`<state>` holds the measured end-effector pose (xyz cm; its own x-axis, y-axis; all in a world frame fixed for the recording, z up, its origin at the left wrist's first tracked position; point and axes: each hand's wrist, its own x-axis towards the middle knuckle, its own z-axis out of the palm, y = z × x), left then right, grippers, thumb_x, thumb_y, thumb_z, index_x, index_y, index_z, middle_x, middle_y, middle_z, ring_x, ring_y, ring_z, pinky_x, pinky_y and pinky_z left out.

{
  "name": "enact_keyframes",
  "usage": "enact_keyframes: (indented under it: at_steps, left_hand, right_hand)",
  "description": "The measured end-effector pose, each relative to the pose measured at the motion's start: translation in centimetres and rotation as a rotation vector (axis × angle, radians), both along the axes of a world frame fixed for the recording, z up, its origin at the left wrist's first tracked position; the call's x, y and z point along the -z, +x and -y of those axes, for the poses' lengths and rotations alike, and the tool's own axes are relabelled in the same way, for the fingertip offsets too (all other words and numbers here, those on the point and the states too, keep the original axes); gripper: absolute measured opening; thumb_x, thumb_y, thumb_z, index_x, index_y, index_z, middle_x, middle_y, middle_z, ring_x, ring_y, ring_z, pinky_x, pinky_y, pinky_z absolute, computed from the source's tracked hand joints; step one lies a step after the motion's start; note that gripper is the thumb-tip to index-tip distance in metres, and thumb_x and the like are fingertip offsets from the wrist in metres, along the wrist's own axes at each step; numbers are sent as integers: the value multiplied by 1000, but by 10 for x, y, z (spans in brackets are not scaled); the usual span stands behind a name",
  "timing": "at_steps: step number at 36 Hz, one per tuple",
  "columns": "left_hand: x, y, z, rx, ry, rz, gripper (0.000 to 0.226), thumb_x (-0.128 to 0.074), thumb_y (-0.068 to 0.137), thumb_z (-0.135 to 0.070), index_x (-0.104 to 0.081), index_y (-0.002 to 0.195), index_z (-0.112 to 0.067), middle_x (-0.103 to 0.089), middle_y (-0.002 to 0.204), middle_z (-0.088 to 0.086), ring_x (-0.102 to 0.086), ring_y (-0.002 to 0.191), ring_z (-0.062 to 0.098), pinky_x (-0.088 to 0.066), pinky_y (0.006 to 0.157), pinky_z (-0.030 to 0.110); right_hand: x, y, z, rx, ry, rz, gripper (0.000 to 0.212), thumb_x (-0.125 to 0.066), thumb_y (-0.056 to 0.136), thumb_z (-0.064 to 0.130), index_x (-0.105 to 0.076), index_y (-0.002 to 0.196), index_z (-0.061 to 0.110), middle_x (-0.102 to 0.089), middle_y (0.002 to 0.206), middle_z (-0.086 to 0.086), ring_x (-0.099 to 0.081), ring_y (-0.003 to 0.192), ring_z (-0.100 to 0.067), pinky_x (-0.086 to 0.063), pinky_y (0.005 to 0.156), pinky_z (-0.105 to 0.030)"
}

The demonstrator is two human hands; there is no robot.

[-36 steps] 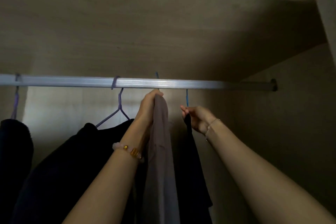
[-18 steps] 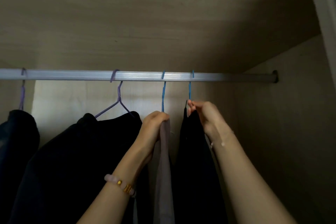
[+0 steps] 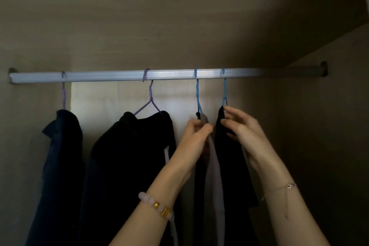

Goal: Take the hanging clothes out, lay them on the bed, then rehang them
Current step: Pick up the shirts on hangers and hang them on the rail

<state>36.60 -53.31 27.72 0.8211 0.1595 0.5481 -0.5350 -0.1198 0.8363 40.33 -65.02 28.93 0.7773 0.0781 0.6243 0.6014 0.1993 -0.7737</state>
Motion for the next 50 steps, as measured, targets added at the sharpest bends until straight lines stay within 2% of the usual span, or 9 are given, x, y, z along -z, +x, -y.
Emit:
enact_keyframes:
  at_steps: [6, 12, 17, 22, 28, 35, 39, 45, 50]
  left_hand:
    - [13, -32, -5, -26, 48, 16, 21, -51, 91, -21, -60, 109, -16, -65, 108, 16, -64, 95, 23, -50, 90, 38]
    - [36, -59, -28, 94, 231, -18, 41, -58, 87, -15, -52, 127, -23, -65, 104, -6, -65, 92, 7, -54, 78, 17]
    - [44, -91, -51, 80, 509, 51, 36, -60, 89, -20, -54, 124, -26, -63, 114, -17, -59, 108, -3, -47, 89, 11]
    - [26, -129, -88, -100, 569, 259, 25, -57, 89, -17, -59, 110, -31, -65, 105, -18, -65, 94, 1, -52, 85, 16]
    - [-1, -152, -151, -350, 328, 413, 26, -51, 86, -2, -66, 90, -22, -67, 94, -2, -64, 78, 14, -57, 67, 29]
    - [-26, -113, -228, -834, 544, 193, 37, -57, 84, -21, -49, 121, -19, -45, 128, 5, -44, 119, 23, -38, 87, 29]
    - [-36, -99, -249, -743, 558, -12, 65, -56, 85, -29, -28, 141, -14, -25, 147, 7, -28, 134, 31, -33, 103, 42]
    - [-40, -102, -276, -581, 352, -203, 78, -53, 84, -13, -9, 148, -9, -17, 151, 12, -29, 133, 31, -33, 87, 26]
    - [-33, -114, -308, -504, 180, -185, 48, -45, 82, 1, -44, 129, -2, -56, 114, 19, -58, 94, 29, -49, 67, 27]
  right_hand:
    - [6, -13, -8, 195, -11, 194, 37, -55, 89, 9, -62, 121, 25, -60, 108, 9, -55, 87, 9, -38, 70, -1]
    - [4, -42, -19, 143, -31, 298, 31, -51, 89, 2, -65, 111, 20, -65, 102, 10, -56, 82, 22, -37, 69, 9]
    - [-10, -74, -31, 336, -174, 377, 30, -53, 88, 12, -66, 110, 26, -65, 110, 10, -56, 107, -5, -40, 96, -19]
    - [-27, -106, -65, 301, -171, 411, 25, -53, 86, 9, -65, 100, 27, -67, 95, 10, -62, 99, -9, -46, 93, -26]
    - [-29, -120, -143, 393, -510, 354, 39, -57, 86, 28, -55, 124, 23, -61, 117, 2, -57, 112, -19, -44, 100, -37]
    - [-31, -123, -200, 432, -756, 196, 65, -55, 85, 35, -33, 142, 13, -36, 145, -11, -43, 128, -30, -40, 100, -36]
    - [-35, -115, -205, 528, -770, 150, 62, -53, 87, 26, -30, 141, 7, -32, 143, -14, -46, 123, -36, -41, 97, -38]
    - [-36, -99, -208, 452, -670, -11, 42, -51, 87, 14, -46, 124, -4, -57, 103, -16, -58, 94, -31, -47, 76, -31]
    - [-32, -88, -212, 346, -631, -77, 39, -59, 79, 5, -54, 117, -3, -61, 109, -23, -61, 96, -36, -54, 82, -41]
